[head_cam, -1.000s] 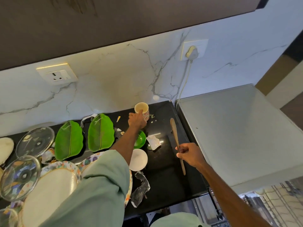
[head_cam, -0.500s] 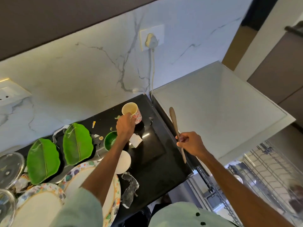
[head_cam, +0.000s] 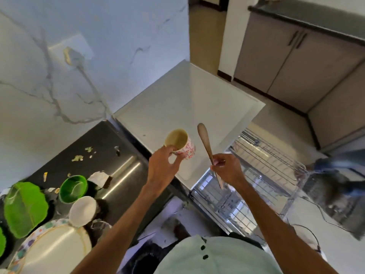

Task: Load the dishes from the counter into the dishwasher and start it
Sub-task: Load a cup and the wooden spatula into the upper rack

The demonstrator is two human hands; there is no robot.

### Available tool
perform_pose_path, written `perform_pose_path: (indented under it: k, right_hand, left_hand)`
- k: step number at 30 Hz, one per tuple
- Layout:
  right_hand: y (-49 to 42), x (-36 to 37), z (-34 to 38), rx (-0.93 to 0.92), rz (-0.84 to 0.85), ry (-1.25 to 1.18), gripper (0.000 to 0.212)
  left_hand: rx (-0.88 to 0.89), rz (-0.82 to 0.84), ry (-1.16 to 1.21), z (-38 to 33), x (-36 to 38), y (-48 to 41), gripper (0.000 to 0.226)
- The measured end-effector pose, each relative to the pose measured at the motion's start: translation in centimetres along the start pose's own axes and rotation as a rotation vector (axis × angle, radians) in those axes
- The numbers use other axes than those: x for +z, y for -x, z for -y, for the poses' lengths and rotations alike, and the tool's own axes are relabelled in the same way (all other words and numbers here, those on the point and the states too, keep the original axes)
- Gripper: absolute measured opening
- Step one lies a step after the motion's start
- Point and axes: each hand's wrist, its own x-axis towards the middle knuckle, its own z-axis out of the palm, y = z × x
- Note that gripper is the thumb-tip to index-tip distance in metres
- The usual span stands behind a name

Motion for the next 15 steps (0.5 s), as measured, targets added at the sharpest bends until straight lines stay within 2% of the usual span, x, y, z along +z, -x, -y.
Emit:
perform_pose_path:
  k: [2,5,8,15]
  right_hand:
    - [1.2,-3.1,-3.7,0.046,-0.064,-0.013,0.013]
    - [2.9,-7.3,-9.0,0.144,-0.151,-0.048,0.025]
    - [3.9,-10.7,-14.4,0.232,-0.196,-0.070,0.029]
    - [3.4,-13.6,-26.8,0.440,-0.215,0.036,0.017]
  left_hand:
    - [0.069,0.058,0.005,-2.9,3.0,0.6,0.029]
    - [0.118,0.155,-0.005,-6.9,7.7,1.5,0.023]
    - [0.141,0.233,-0.028,-10.0,12.4,2.6,0.026]
    - [0.140,0.387,-0.025,-11.9,22.7,5.3,0.024]
